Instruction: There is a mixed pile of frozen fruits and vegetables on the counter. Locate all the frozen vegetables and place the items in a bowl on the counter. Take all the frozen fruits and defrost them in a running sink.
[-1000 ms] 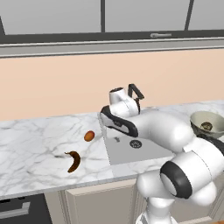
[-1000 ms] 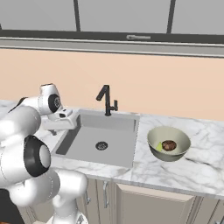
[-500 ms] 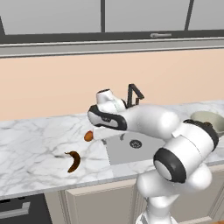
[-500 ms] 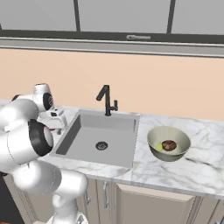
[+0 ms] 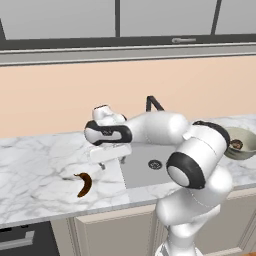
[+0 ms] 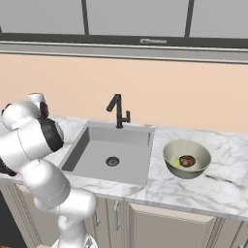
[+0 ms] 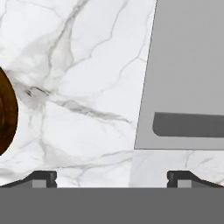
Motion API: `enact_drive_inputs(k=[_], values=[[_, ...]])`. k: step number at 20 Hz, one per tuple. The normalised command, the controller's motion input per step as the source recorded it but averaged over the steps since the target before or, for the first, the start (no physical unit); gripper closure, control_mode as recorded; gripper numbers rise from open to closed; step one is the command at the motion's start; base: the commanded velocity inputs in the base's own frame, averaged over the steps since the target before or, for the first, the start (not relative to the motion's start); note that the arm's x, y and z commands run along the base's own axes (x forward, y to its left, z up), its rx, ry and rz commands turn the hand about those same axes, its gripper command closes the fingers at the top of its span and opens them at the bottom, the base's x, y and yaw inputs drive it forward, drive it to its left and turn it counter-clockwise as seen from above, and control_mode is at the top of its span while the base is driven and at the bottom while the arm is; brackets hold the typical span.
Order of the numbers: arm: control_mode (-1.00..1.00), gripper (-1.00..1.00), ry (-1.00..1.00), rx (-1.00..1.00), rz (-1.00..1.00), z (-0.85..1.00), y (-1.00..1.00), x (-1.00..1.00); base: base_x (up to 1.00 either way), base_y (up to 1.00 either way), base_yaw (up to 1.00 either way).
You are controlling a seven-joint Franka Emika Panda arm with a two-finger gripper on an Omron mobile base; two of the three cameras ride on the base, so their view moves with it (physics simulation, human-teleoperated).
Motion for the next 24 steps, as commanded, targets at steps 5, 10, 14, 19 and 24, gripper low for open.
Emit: enact_drive_inputs(k=[5, 10, 14, 19, 24], values=[[-1.00, -1.00, 0.06, -0.01, 0.03, -0.21, 0.62, 0.01, 0.00, 0.00, 0.00], [-1.00, -1.00, 0.01, 0.00, 0.00, -0.18, 0.45, 0.08, 0.00, 0.00, 0.00], [-1.00, -1.00, 0.01, 0.00, 0.01, -0.12, 0.13, 0.07, 0.00, 0.00, 0.00], [-1.00, -1.00, -0.05, 0.01, -0.04, -0.26, 0.29, 0.09, 0.00, 0.00, 0.00], [-1.00, -1.00, -0.05, 0.03, -0.07, -0.21, 0.21, 0.02, 0.00, 0.00, 0.00]])
